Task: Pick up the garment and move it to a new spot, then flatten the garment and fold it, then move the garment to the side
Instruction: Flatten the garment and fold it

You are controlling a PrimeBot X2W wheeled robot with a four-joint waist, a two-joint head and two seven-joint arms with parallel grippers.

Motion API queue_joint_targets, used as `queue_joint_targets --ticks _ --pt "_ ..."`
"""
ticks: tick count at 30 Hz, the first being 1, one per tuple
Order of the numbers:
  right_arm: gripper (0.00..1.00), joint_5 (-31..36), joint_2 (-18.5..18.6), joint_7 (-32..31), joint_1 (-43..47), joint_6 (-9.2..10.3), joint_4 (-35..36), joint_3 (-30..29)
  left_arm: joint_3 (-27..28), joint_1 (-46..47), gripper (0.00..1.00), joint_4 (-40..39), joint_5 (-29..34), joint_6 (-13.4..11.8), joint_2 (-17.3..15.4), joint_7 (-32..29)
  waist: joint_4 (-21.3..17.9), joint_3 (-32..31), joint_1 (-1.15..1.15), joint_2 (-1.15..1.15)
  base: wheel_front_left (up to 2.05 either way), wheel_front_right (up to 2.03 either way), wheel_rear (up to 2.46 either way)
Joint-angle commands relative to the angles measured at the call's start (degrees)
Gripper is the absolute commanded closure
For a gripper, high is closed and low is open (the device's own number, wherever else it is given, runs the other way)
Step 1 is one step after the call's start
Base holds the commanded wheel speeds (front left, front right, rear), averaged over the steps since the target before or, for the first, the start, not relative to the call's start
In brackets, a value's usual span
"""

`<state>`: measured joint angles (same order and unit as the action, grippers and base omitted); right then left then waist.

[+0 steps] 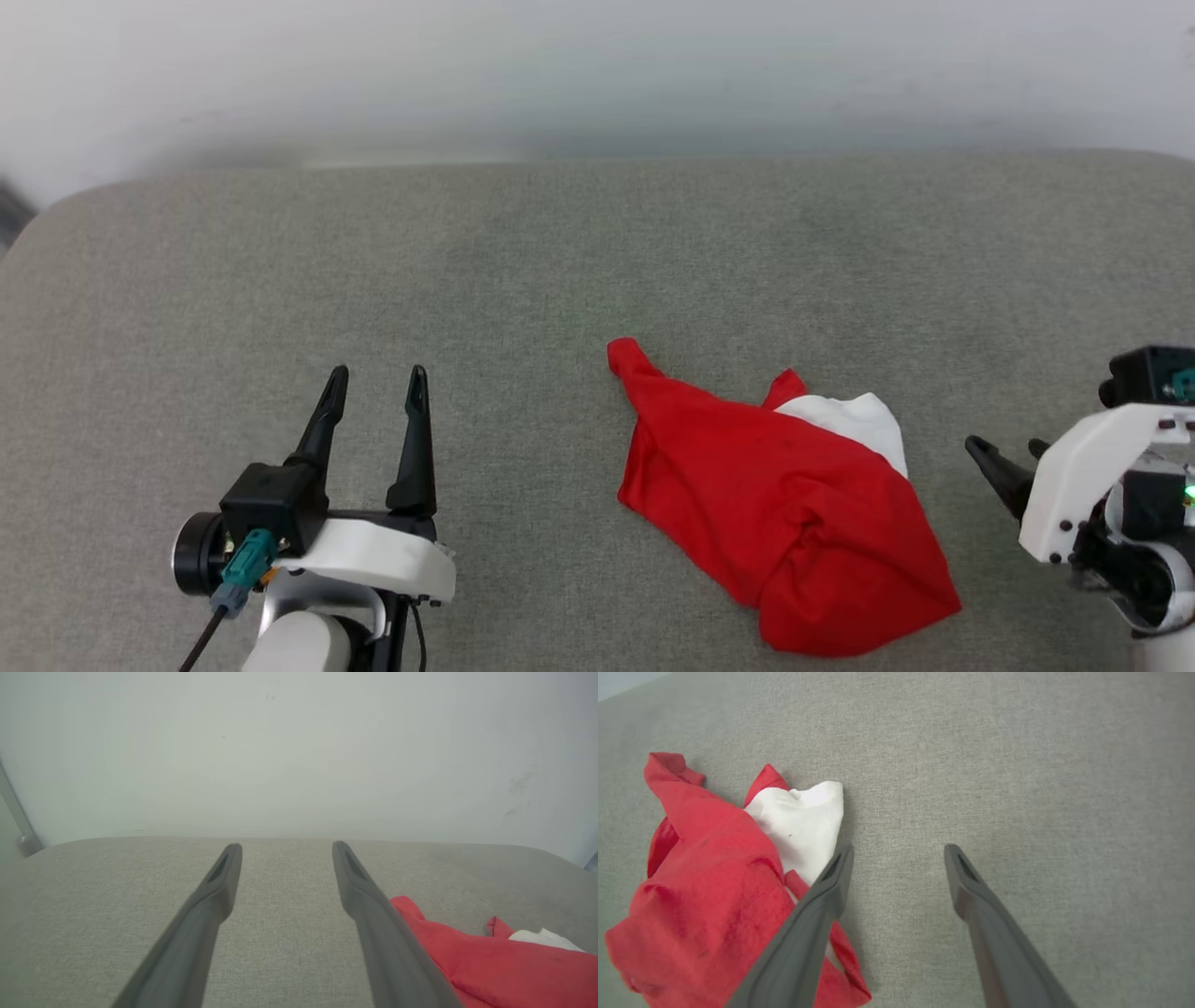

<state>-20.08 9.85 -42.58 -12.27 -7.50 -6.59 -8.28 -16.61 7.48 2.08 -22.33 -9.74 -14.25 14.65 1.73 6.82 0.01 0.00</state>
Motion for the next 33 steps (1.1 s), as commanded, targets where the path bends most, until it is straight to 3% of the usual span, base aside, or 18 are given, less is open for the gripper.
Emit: queue_joint_targets --ticks 1,5,15,16,18,21,27,33 --pt "0.00 -1.1 0.4 -2.0 -2.3 0.01 -1.0 1.0 -0.3 1.2 0.00 0.0 0.5 0.4 0.2 0.3 1.9 2.5 -0.01 0.00 0.00 0.00 0.00" --pt "0.00 -2.3 2.1 -5.9 -6.6 0.02 -3.4 4.5 -0.2 3.0 0.00 0.5 0.7 1.0 1.2 0.5 3.6 5.3 -0.01 0.00 0.00 0.00 0.00" --pt "0.00 -5.8 4.1 -8.2 -11.8 0.03 -14.0 13.7 0.9 5.9 0.00 2.0 1.5 2.7 3.5 0.7 5.5 9.1 -0.01 0.00 0.00 0.00 0.00" --pt "0.20 -5.9 4.1 -8.3 -11.7 0.02 -15.0 14.4 1.1 5.7 0.00 2.3 1.6 2.8 3.6 0.7 5.5 9.0 -0.01 0.00 0.00 0.00 0.00" --pt "0.96 -6.7 4.0 -8.1 -11.6 0.02 -16.4 15.6 1.5 5.2 0.00 2.6 1.9 3.1 4.0 0.7 5.2 8.8 -0.01 0.00 0.00 0.00 0.00" --pt "1.00 -7.5 4.2 -7.3 -12.4 0.01 -16.7 16.6 1.8 4.7 0.00 2.9 2.1 3.4 4.2 0.6 4.8 8.3 -0.01 0.00 0.00 0.00 0.00" --pt "1.00 -6.7 7.0 2.4 -17.1 0.02 -11.2 16.9 3.2 3.2 0.00 3.7 3.0 3.9 4.1 0.6 1.7 5.5 -0.01 0.00 0.00 0.00 0.00" --pt "1.00 -5.8 8.6 6.3 -15.3 0.03 -7.3 11.3 3.7 2.1 0.00 3.9 3.0 4.0 3.8 0.6 -0.5 3.7 -0.01 0.00 0.00 0.00 0.00"
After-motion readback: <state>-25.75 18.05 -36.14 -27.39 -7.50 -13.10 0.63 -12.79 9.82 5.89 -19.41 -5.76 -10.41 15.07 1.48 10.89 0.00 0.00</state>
